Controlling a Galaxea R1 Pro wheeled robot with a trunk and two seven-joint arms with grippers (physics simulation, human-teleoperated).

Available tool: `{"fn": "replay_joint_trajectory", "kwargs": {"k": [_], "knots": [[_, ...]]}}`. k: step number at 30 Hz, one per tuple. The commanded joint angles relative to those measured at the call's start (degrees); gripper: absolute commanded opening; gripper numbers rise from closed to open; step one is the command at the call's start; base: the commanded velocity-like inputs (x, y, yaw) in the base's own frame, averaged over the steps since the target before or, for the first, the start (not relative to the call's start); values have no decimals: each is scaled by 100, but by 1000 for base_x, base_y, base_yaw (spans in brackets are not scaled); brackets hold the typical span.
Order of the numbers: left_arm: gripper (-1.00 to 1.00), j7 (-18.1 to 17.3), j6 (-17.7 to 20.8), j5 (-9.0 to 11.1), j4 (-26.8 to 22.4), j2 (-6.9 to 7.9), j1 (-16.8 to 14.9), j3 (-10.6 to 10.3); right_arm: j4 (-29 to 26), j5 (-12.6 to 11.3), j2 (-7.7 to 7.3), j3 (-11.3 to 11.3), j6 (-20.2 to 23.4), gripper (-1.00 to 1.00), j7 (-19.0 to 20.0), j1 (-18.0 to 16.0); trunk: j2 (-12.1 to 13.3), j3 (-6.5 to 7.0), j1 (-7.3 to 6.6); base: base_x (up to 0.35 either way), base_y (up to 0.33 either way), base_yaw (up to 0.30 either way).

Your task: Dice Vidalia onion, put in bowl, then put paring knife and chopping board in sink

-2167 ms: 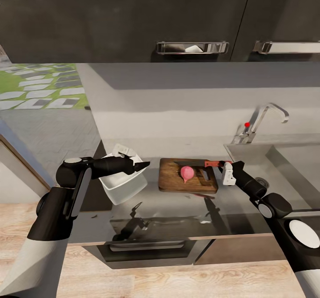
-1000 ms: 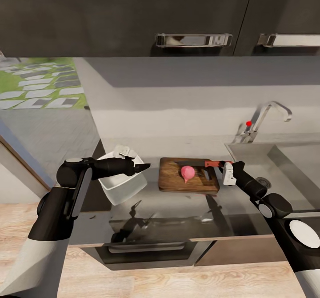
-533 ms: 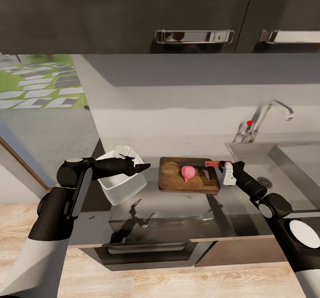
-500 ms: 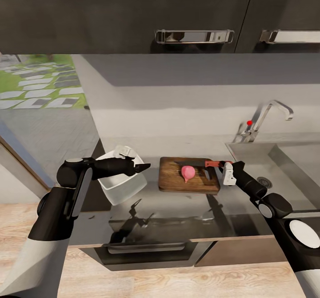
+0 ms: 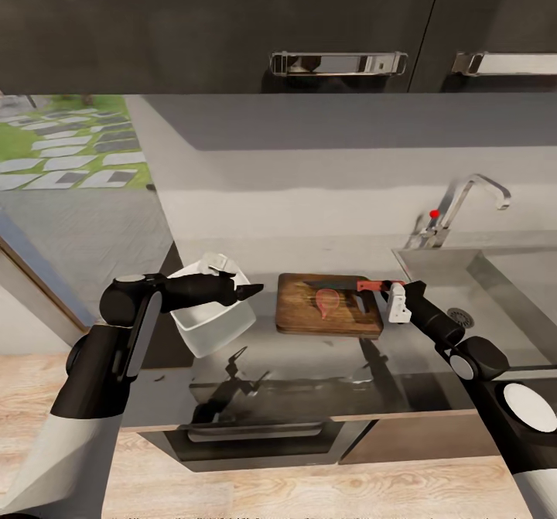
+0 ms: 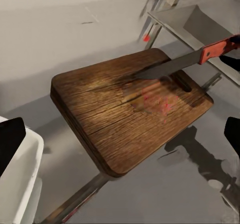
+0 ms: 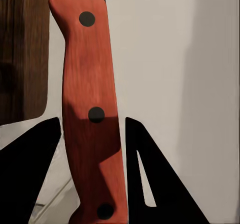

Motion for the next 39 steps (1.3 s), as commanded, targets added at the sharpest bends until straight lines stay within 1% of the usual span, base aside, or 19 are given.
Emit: {"fn": "replay_joint_trajectory", "kwargs": {"k": [1, 2, 3, 4, 7, 9, 13, 23, 26, 33, 34, 38, 39], "knots": [[100, -881, 186, 56, -4, 50, -28, 1224, 65, 13, -3, 1, -15, -100, 39, -4, -7, -8, 2, 0, 0, 0], [100, -1106, 151, 57, -4, 139, -30, 1261, 65, 13, -3, 1, -15, -100, 36, -4, -7, -8, 2, 0, 0, 0], [100, -1152, 145, 58, -4, 212, -30, 1279, 65, 11, -3, 1, -15, -100, 37, -4, -7, -8, 2, 0, 0, 0], [100, -1169, 142, 58, -4, 248, -29, 1286, 65, 10, -3, 1, -15, -100, 38, -4, -7, -8, 2, 0, 0, 0], [100, -1190, 117, 58, -4, 297, -30, 1295, 65, 11, -3, 1, -15, -100, 38, -4, -7, -8, 2, 0, 0, 0], [100, -1190, 101, 58, -4, 304, -29, 1297, 65, 12, -3, 1, -15, -100, 38, -4, -7, -8, 2, 0, 0, 0], [100, -1193, 89, 58, -4, 311, -30, 1298, 65, 12, -3, 1, -15, -100, 39, -4, -168, -80, 90, 0, 0, 0], [100, -1192, 85, 58, -4, 308, -28, 1293, 65, 9, -3, 1, -15, -100, 39, -4, -168, -80, 90, 0, 0, 0], [100, -1177, 85, 55, -11, 270, -28, 1274, 65, 10, -3, 1, -15, -100, 39, -4, -168, -80, 90, 0, 0, 0], [100, -1151, 59, 49, -12, 223, -29, 1099, 65, 10, -3, 1, -15, -100, 39, -4, -168, -80, 90, 0, 0, 0], [100, -1150, 36, 46, -12, 217, -30, 1008, 65, 9, -3, 1, -15, -100, 39, -4, -168, -80, 90, 0, 0, 0], [100, -1148, -16, 43, -8, 216, -30, 779, 65, 13, -3, 1, -15, -100, 37, -4, -168, -80, 90, 0, 0, 0], [100, -1148, -38, 42, -7, 216, -31, 658, 65, 12, -3, 1, -15, -100, 38, -4, -168, -80, 90, 0, 0, 0]]}}
